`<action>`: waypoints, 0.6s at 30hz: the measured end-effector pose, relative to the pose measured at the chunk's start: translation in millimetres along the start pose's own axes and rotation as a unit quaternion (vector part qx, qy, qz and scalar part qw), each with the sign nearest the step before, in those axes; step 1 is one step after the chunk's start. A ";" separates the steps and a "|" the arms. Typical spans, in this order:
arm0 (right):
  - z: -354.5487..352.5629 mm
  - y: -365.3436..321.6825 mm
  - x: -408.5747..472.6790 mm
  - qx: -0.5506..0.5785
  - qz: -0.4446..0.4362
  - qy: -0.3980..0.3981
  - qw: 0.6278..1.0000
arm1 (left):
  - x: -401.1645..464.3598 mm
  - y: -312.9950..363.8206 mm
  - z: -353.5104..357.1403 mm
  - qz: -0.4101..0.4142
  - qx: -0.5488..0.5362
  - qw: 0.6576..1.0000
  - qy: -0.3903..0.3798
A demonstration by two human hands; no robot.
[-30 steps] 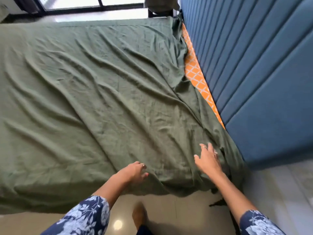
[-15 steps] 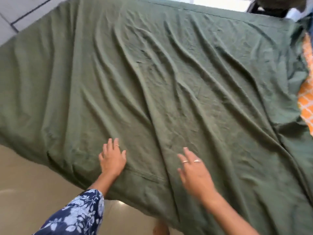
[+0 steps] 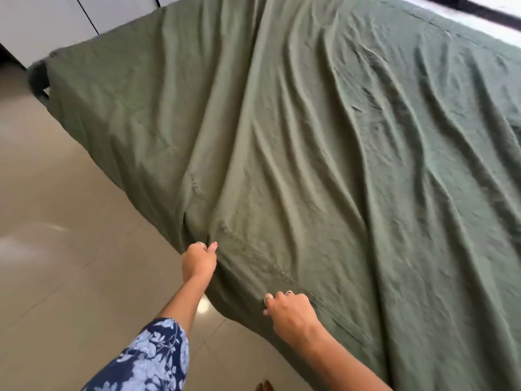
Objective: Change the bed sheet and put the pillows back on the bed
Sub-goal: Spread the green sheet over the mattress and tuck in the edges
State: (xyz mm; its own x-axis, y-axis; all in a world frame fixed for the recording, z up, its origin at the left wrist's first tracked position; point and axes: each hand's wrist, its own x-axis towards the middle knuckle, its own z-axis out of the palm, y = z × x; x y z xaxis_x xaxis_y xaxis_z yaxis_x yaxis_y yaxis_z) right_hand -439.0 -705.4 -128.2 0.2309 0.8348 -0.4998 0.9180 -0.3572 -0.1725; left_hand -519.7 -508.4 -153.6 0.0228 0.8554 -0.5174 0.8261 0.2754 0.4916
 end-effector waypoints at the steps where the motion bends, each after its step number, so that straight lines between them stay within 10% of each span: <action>1: -3.6 -4.0 0.0 -0.006 -0.018 -0.023 1.000 | 0.9 -3.1 -3.5 0.018 0.038 0.999 0.001; 5: -19.1 -31.7 2.2 -0.005 -0.111 -0.095 0.989 | -2.7 -22.6 -24.6 0.038 0.093 0.994 0.031; 10: -52.8 -40.9 31.6 -0.013 -0.089 -0.126 0.988 | 32.5 -26.5 -53.2 0.086 0.117 0.979 -0.141; 18: -133.9 -104.0 170.4 0.065 -0.144 0.142 0.977 | 142.6 -4.6 -120.7 0.013 -0.046 0.998 -0.035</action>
State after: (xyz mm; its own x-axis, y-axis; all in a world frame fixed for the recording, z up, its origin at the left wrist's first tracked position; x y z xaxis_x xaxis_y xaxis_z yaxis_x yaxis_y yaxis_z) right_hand -451.9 -470.0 -81.7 0.0657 0.9847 -0.1616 0.9135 -0.1246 -0.3872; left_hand -588.3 -334.8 -145.1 0.0852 0.8307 -0.5502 0.7696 0.2959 0.5659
